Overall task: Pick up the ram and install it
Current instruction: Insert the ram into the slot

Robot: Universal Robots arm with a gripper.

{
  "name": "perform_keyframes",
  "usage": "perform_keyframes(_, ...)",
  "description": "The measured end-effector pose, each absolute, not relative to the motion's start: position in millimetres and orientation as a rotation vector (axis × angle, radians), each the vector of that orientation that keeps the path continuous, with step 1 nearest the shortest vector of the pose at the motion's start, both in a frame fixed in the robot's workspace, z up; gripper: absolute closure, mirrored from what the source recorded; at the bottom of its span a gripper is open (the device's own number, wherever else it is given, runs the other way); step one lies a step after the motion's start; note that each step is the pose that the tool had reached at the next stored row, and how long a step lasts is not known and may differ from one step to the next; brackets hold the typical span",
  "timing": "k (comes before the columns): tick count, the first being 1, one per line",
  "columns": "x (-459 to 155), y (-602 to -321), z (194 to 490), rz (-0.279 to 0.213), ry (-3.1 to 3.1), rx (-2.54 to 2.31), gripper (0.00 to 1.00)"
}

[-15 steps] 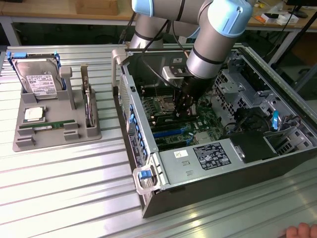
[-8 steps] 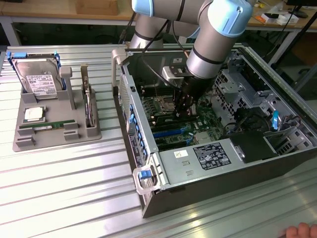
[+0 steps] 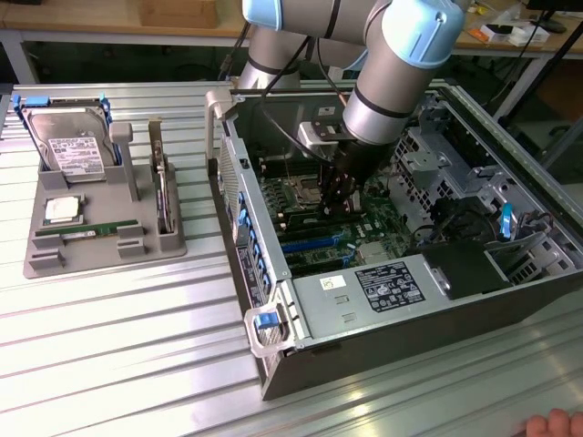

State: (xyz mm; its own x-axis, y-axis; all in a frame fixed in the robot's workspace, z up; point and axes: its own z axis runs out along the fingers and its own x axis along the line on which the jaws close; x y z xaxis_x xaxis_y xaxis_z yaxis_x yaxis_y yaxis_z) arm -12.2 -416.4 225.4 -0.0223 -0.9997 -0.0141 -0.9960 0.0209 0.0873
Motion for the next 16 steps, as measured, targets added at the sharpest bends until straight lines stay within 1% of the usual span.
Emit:
perform_keyframes(6, -12.1, -416.4, 225.4, -0.112, -2.207, 2.160, 0.86)
perform_keyframes(7, -12.2, -416.4, 225.4, -0.112, -2.207, 2.160, 0.80)
perform_keyframes(8, -12.2, -416.4, 225.4, -0.112, -2.207, 2.160, 0.68)
perform_keyframes(9, -12.2, -416.4, 225.4, -0.112, -2.207, 2.160, 0.62)
perform_keyframes(16, -12.2, -416.4, 225.4, -0.112, -2.207, 2.160, 0.62)
